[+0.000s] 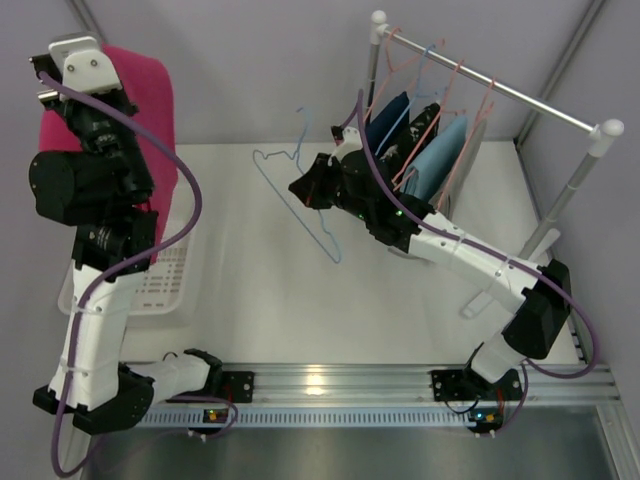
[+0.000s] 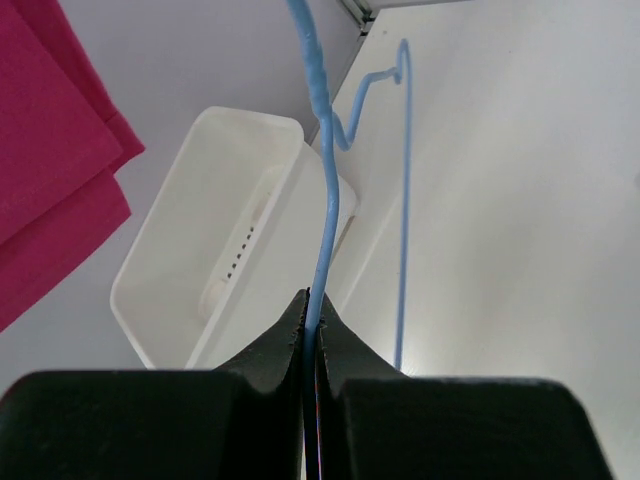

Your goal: Remove the trousers from the hanger

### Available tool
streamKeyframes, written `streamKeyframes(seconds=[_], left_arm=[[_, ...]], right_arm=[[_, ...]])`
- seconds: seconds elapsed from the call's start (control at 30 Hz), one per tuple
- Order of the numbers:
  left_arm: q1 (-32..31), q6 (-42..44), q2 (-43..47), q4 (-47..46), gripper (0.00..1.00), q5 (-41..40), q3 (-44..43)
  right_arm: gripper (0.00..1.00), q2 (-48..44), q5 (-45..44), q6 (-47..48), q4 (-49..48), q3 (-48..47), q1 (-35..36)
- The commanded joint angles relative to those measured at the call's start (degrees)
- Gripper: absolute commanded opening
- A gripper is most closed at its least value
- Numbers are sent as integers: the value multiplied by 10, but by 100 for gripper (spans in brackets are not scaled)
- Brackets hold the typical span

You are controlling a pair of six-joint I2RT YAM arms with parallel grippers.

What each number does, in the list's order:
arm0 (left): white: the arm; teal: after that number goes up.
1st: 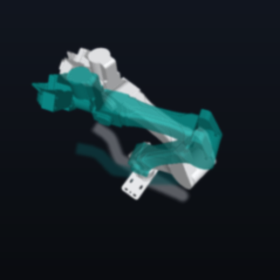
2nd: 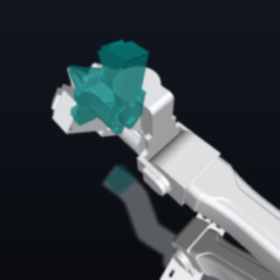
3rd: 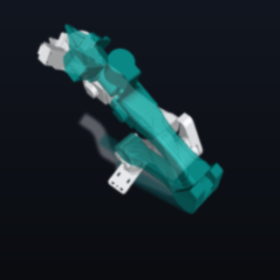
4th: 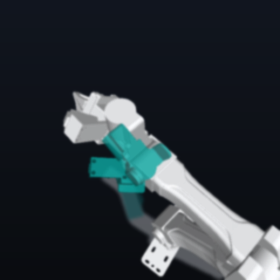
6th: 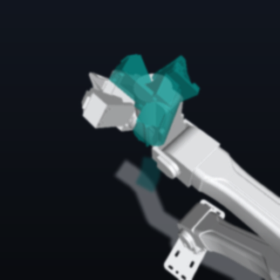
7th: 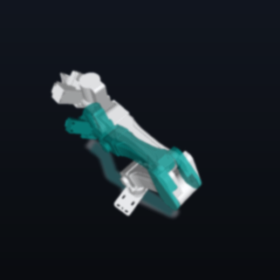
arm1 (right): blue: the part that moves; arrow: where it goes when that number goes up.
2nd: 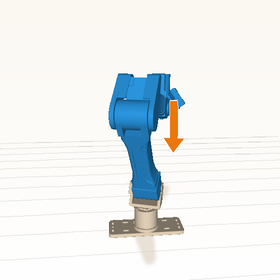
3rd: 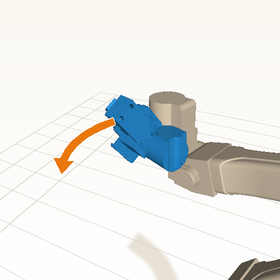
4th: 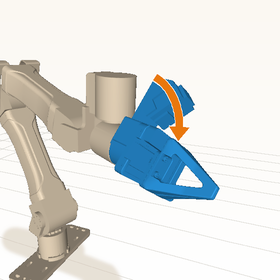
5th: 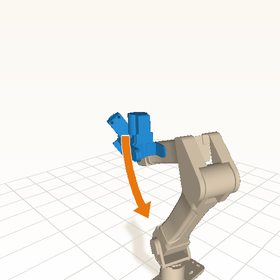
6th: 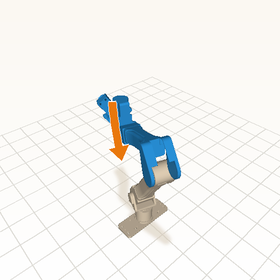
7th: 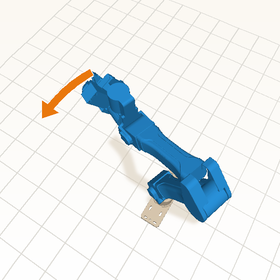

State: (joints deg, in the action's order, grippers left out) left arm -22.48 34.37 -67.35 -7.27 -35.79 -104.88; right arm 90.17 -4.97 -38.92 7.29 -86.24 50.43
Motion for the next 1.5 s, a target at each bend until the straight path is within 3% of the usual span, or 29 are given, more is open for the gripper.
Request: streamKeyframes(seconds=[0.0,0.27,0.5,0.8,0.93,1.03,1.07,1.13,1.23,1.47], left_arm=[[1,99,27,-115,0,-25,-9],[8,285,99,-172,0,-111,125],[74,304,150,-126,0,-147,208],[140,358,136,-98,0,-190,228],[211,367,122,-89,0,-186,269],[321,287,102,-19,0,-139,284],[344,213,95,60,0,-125,268],[386,154,81,123,0,-80,260],[387,110,84,142,0,-40,288],[388,-53,48,306,0,90,254]], right_arm=[[0,-25,11,5,-50,-5,-9],[0,-25,20,4,-54,-10,-9],[0,-20,29,-1,-54,-12,-8],[0,-16,37,-4,-56,-19,-8],[0,-12,40,-9,-55,-24,-8],[0,-11,40,-11,-49,-33,-8],[0,-11,42,-11,-49,-35,-8],[0,-10,42,-11,-48,-39,-8],[0,-7,42,-10,-48,-42,-9],[0,5,42,-13,-47,-44,-9]])
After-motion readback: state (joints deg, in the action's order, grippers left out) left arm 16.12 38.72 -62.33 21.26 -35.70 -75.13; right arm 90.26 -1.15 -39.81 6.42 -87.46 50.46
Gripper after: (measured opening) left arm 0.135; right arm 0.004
